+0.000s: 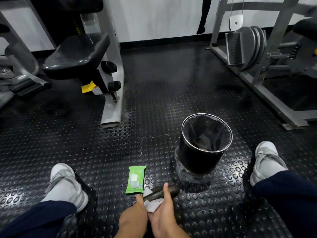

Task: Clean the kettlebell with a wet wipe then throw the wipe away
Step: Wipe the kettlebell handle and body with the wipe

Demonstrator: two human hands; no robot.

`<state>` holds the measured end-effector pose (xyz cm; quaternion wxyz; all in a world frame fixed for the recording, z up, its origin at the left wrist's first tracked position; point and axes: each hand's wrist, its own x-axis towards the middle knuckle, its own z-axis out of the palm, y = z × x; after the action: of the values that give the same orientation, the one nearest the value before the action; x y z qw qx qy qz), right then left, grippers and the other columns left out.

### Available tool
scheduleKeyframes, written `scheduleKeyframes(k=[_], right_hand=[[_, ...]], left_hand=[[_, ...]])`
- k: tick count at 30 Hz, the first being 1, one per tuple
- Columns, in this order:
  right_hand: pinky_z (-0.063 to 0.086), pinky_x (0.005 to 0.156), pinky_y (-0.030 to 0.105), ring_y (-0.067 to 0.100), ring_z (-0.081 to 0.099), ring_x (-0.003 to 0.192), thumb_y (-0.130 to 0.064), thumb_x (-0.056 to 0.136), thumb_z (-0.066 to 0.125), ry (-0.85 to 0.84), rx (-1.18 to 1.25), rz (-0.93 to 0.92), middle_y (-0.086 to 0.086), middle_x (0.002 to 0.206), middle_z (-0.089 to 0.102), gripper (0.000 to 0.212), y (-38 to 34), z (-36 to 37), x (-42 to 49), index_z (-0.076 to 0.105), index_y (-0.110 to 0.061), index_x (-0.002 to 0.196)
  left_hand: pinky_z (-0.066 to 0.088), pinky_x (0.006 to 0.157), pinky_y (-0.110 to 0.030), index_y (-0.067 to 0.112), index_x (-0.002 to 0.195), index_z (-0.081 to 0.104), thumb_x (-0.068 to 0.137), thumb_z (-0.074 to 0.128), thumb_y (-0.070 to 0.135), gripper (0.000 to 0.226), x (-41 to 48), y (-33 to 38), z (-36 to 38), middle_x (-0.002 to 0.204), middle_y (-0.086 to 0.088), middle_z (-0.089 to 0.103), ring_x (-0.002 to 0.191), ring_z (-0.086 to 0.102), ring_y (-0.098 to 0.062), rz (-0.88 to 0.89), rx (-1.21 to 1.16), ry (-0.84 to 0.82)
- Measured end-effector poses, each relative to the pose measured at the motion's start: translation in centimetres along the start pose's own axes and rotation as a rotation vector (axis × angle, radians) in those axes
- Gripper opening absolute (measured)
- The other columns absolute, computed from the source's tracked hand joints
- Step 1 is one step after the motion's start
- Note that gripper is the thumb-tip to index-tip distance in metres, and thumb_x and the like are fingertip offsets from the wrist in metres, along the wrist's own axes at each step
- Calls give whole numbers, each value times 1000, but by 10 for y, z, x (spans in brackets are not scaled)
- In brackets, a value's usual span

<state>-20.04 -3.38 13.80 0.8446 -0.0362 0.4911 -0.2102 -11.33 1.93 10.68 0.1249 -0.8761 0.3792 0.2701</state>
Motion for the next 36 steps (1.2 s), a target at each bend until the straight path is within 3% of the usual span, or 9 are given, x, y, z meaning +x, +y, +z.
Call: scheduleKeyframes(k=[5, 8, 10, 14, 21, 27, 31, 34, 36], right_hand=[[49, 110, 56, 40, 72, 112, -78, 87, 57, 83, 72, -148, 24, 117, 76, 86, -10, -9, 18, 65, -4, 130], [51, 106, 53, 34, 71, 93, -75, 89, 57, 150, 32, -179, 22, 97, 79, 83, -9, -11, 18, 65, 1, 119], [55, 99, 50, 36, 73, 100, -73, 93, 53, 84, 5, -147, 18, 100, 80, 77, -1, -8, 9, 68, -3, 121], [50, 110, 54, 38, 73, 113, -74, 92, 51, -17, -8, -110, 20, 118, 77, 81, 5, -10, 7, 65, -6, 132], [43, 117, 57, 36, 66, 120, -79, 86, 58, 118, 103, -170, 19, 123, 71, 90, -15, -18, 17, 55, -7, 142], [58, 95, 45, 33, 75, 105, -74, 91, 54, 18, -27, -69, 18, 106, 80, 77, 17, -1, -7, 67, -6, 125], [46, 113, 53, 33, 69, 102, -76, 91, 54, 93, 111, -159, 16, 114, 71, 86, -13, -10, 5, 52, -8, 143], [41, 119, 50, 35, 63, 125, -74, 91, 57, 154, 111, -143, 17, 132, 68, 88, -13, -4, -1, 50, -7, 147], [50, 110, 49, 33, 72, 111, -74, 91, 57, 90, 41, -100, 17, 109, 79, 81, 5, -3, -3, 57, -6, 136]], left_hand=[[56, 85, -38, 8, 159, 10, 99, 39, -1, 68, 1, -5, 3, 122, -6, 72, 106, 73, -23, 24, 122, 53], [56, 80, -34, 5, 158, 13, 99, 42, -1, 66, -3, -5, 6, 120, -4, 73, 105, 74, -22, 56, 196, 73], [55, 82, -34, 6, 156, 15, 100, 41, 1, 62, -6, -4, 4, 125, -5, 71, 110, 73, -23, 66, 205, 63], [55, 87, -36, 0, 158, 8, 100, 42, 1, 67, -4, -5, 5, 129, -7, 69, 113, 71, -25, 95, 265, 62], [56, 86, -38, 0, 161, 1, 100, 41, -1, 73, -4, -8, 8, 128, -8, 69, 110, 72, -25, 102, 276, 82], [56, 85, -38, 4, 154, 16, 100, 45, 2, 61, -5, -6, 4, 126, -7, 70, 111, 72, -27, 91, 258, 70], [53, 77, -39, 4, 154, 16, 98, 44, -2, 63, -5, -7, 4, 120, -9, 71, 104, 73, -28, 85, 239, 64], [55, 80, -40, 7, 151, 19, 96, 46, -2, 62, -4, -6, 7, 117, -9, 72, 102, 72, -29, 62, 181, 59], [55, 80, -39, 7, 150, 21, 96, 46, -1, 59, -4, -6, 6, 115, -8, 73, 102, 73, -28, 72, 186, 54]])
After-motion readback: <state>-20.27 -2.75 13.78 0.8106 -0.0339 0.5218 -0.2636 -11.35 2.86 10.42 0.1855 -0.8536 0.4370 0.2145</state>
